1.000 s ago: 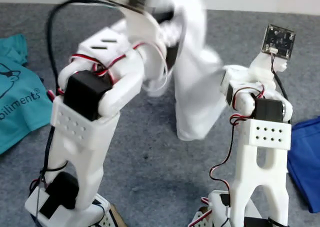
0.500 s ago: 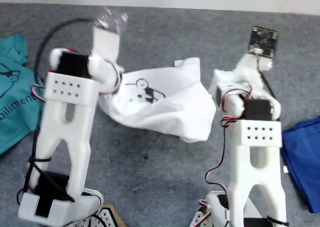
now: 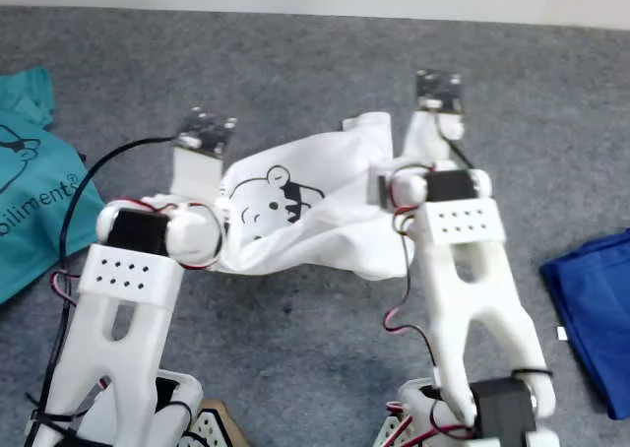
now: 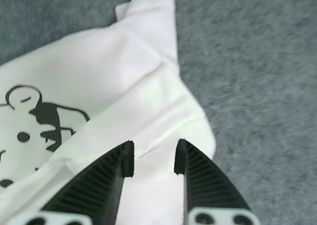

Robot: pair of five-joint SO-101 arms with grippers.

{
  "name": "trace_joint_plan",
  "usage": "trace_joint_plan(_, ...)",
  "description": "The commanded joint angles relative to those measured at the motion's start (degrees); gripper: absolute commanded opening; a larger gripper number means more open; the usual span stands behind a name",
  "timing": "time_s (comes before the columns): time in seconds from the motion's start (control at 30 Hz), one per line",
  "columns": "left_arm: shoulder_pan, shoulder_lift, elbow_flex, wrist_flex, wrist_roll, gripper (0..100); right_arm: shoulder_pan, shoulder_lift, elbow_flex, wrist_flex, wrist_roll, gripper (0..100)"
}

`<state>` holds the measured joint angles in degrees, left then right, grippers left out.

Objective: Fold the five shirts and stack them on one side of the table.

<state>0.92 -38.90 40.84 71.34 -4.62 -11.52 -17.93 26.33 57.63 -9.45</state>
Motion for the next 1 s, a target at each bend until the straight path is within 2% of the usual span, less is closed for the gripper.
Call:
trace_joint_plan(0.0, -4.4, -0.7, 3.6, -5.5, 0.4, 1, -3.1, 2.2, -4.8, -1.1, -0.2, 14.9)
trace_joint_plan(0.17, -7.4, -0.6, 10.4, -13.2, 0.3, 1, -6.3, 9.0, -11.1, -1.1, -0.4, 14.9)
trace_joint_plan(0.4, -7.4, -0.5, 14.9, -18.3, 0.3, 1, -7.9, 20.5, -19.8, -1.6, -0.6, 14.9)
trace_joint_plan(0.63, -7.4, -0.1, 16.5, -20.4, 0.3, 1, -9.2, 24.4, -20.9, -1.4, -0.6, 14.9)
trace_joint_plan(0.97, -7.4, -0.1, 16.5, -20.4, 0.3, 1, -10.7, 24.4, -21.3, 5.9, -0.2, 14.9)
